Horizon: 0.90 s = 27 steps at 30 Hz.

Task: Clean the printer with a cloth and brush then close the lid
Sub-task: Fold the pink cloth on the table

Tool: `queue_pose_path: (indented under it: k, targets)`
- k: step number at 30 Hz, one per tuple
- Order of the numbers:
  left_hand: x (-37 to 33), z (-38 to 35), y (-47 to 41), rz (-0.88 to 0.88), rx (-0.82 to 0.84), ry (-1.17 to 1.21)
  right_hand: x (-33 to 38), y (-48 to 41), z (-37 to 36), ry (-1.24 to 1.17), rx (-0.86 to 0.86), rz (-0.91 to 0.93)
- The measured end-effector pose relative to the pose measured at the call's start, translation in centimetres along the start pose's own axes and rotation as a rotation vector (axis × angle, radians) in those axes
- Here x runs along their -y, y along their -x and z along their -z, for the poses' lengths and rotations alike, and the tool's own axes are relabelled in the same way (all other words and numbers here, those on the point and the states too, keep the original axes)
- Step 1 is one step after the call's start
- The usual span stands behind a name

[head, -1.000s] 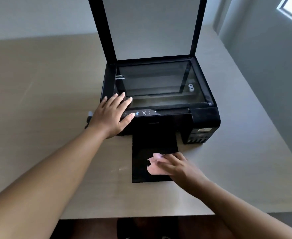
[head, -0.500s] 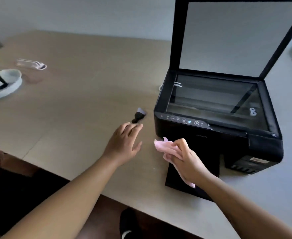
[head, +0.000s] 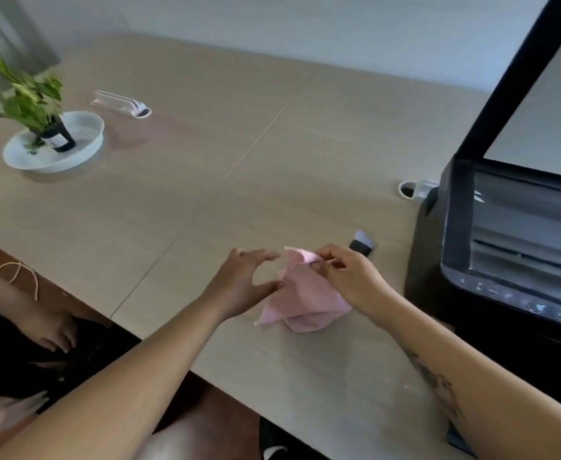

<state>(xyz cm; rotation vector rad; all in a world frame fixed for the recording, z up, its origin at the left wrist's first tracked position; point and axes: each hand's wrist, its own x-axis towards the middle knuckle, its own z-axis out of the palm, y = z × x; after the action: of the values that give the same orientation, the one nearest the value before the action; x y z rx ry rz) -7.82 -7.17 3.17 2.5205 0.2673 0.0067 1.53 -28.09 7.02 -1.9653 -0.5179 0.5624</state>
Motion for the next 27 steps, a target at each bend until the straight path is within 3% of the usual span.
queue_pose_path:
  k: [3,6,10,14,17,22,25,27]
  targets:
    - [1.9,0.2,-2.4,0.034,0.206,0.026,1.2,-2.3,-0.3,-0.090,-0.031,-0.046]
    - [2.0,-0.5,-3.6,0.108,0.264,0.117,2.1,-3.8,-0.2,-0.186,-0.093,-0.050]
    - [3.4,0.2,-4.1,0.115,0.163,0.160,2.9,-5.4,0.6,-0.126,-0.178,-0.087]
    - [4.6,4.8,-5.4,0.098,-0.090,0.097,4.1,-7.4,1.9,-0.026,-0.217,0.011]
    - [3.9,9.7,-6.2,0.069,-0.279,0.050,5.7,-8.8,2.8,0.189,-0.143,0.138]
    - [4.1,14.0,-4.0,-0.205,-0.468,-0.243,6.4,-9.4,4.2,0.495,-0.242,0.307]
    - [4.6,13.4,-1.2,-0.281,-0.443,-0.360,4.9,-7.5,5.3,0.824,-0.200,0.368]
    - [5.4,11.3,1.2,-0.310,-0.271,-0.390,2.9,-6.3,5.2,0.975,0.005,0.338]
